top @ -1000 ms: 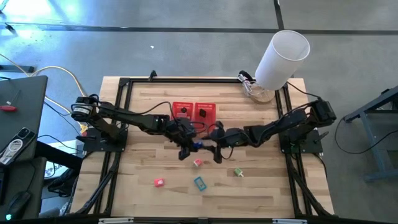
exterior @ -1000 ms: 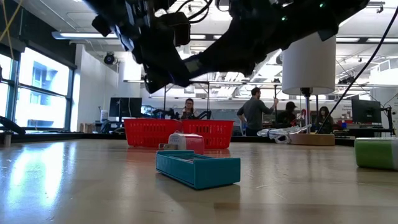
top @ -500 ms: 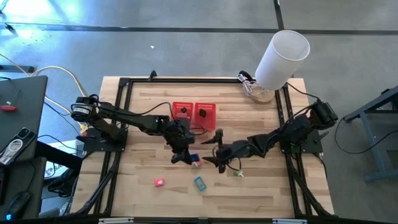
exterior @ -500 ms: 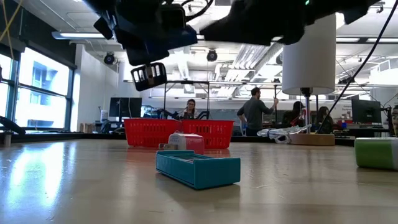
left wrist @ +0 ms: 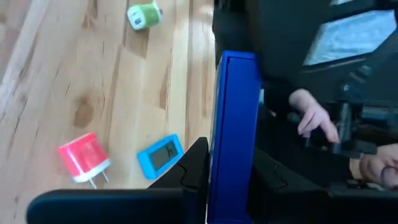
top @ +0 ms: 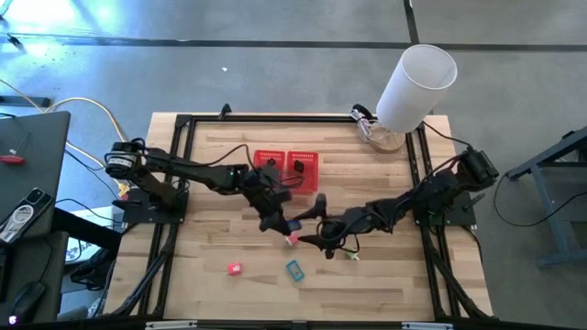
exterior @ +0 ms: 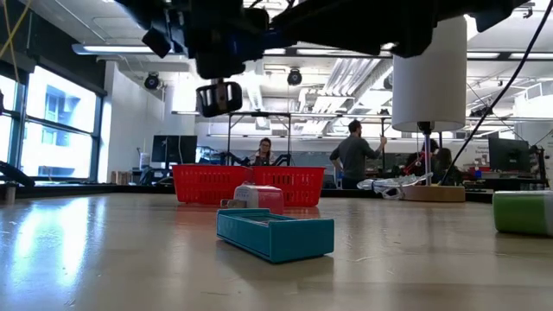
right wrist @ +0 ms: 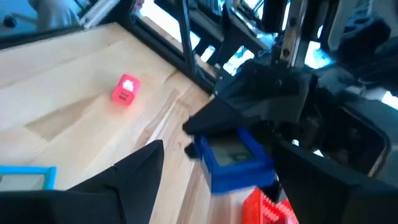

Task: Pick & Place Office items
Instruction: Put the dark blue digital clock into the right red bin

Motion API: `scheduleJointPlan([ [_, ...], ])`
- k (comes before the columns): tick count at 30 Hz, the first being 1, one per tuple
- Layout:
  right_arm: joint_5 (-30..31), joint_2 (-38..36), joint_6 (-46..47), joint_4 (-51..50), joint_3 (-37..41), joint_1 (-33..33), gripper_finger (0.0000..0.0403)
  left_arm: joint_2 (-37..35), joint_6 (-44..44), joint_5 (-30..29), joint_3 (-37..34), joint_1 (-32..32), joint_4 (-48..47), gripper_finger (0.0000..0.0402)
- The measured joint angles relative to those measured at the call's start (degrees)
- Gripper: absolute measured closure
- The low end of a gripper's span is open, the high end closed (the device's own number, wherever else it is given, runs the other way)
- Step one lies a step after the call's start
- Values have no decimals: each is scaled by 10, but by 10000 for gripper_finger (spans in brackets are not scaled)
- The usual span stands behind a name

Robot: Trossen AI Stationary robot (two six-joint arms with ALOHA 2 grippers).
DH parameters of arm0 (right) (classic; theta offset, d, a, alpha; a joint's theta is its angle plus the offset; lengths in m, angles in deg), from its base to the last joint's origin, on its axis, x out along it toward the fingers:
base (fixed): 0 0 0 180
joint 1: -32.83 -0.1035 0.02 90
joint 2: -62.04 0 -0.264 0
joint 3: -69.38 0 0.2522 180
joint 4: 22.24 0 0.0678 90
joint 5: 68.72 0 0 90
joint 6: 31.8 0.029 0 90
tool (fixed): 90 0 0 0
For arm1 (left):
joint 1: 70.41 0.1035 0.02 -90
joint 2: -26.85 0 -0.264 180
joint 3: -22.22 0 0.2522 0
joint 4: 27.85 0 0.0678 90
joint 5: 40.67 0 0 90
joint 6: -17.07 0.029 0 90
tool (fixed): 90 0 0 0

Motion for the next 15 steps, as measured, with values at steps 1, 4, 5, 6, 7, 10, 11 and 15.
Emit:
scheduleJointPlan([
  [1,-4,0,-1,6,0,0,117,0,-3,3,0,2,9,350],
  [4,-4,1,-1,13,0,1,117,0,-6,9,0,4,19,350],
  [5,-6,2,-2,13,0,1,117,0,-6,11,0,4,18,350],
  [6,-8,2,-3,13,0,1,117,0,-7,13,0,4,18,350],
  [7,-9,2,-6,13,0,2,117,0,-7,14,0,4,18,350],
  [10,-9,2,-14,14,0,2,117,0,-6,15,0,0,19,350],
  [11,-11,2,-13,16,0,4,119,0,-4,15,0,0,20,350],
  [15,-45,2,13,16,0,17,137,1,-2,18,0,-1,20,350],
])
